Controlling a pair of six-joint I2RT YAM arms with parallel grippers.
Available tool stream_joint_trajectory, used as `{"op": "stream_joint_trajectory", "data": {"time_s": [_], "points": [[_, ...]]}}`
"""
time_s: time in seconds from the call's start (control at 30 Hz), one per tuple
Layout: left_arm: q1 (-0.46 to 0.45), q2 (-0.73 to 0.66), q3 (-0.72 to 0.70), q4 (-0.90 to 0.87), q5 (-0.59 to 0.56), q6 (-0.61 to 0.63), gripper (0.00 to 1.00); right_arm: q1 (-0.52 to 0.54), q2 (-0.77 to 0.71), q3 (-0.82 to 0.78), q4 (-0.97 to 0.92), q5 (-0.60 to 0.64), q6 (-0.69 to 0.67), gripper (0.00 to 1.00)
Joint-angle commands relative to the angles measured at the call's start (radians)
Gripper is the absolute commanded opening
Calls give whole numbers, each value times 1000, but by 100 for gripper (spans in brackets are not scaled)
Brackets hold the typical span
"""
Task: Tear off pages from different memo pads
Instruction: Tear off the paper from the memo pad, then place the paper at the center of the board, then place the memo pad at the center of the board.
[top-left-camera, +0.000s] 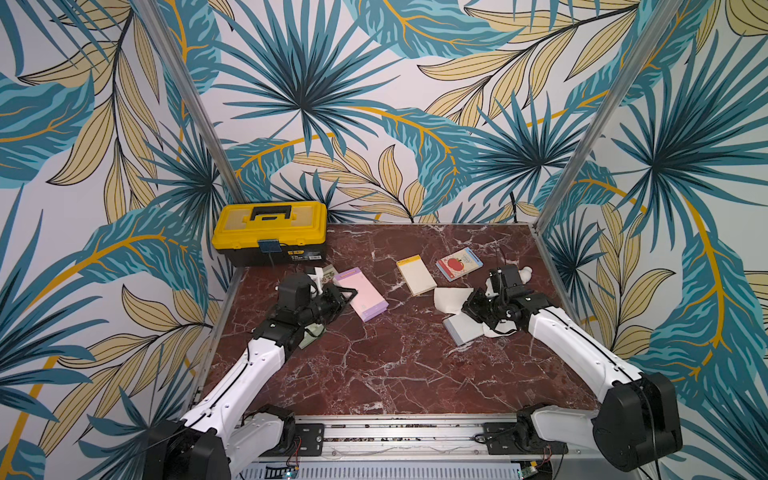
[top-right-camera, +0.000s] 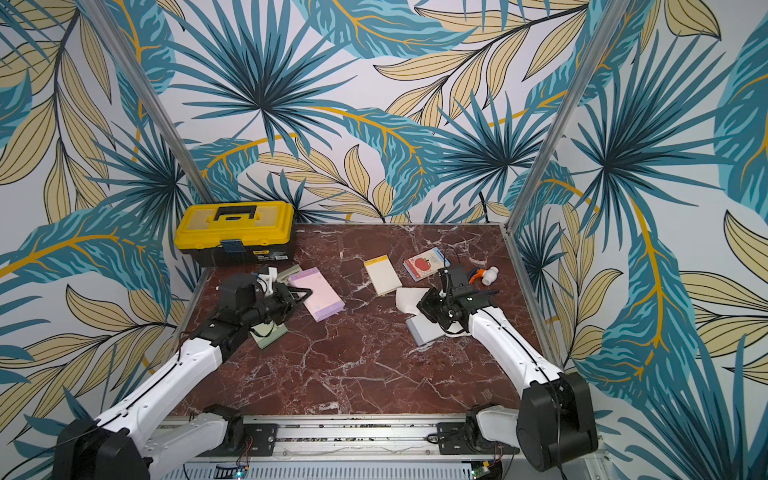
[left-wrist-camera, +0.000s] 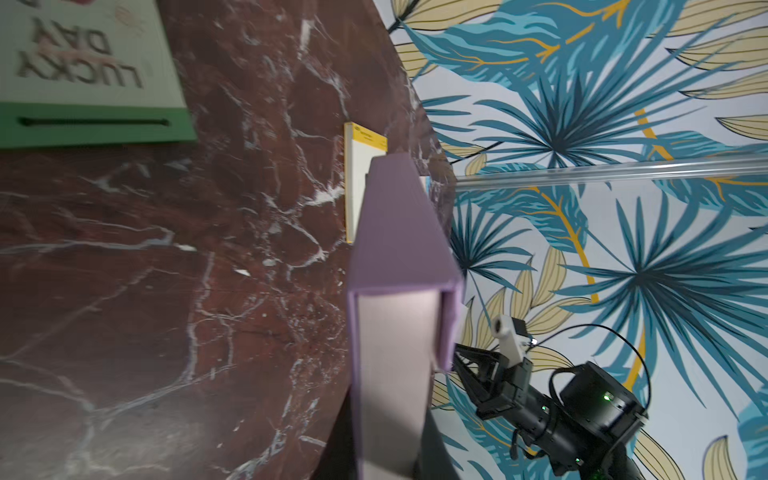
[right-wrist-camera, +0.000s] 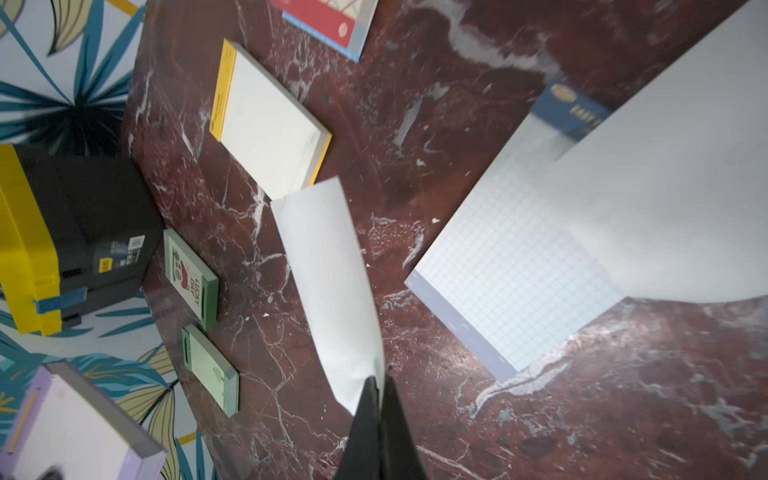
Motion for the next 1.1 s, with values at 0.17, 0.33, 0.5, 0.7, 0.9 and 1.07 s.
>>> {"op": "stream_joint_trajectory", "data": {"time_s": [0.17,0.33,0.5,0.7,0.9,1.07], "points": [[91,158,-21,-8,217,222,0,-124,-51,57,-305,155,-67,75],[88,355,64,-91,320,374,0,-124,-85,105,-363,183,-117,77],[41,513,167,-259,302,537,0,-121,-53,111,-324,71,-209,77],[-1,562,233,-357,228,596,56,-117,-65,69,-238,76,-290,76],[8,421,304,-609,40,682,72,-115,-80,79,-176,92,-382,78],[19,310,386,-668,-120,638,75,-63,-25,144,-136,46,-493,75]]}}
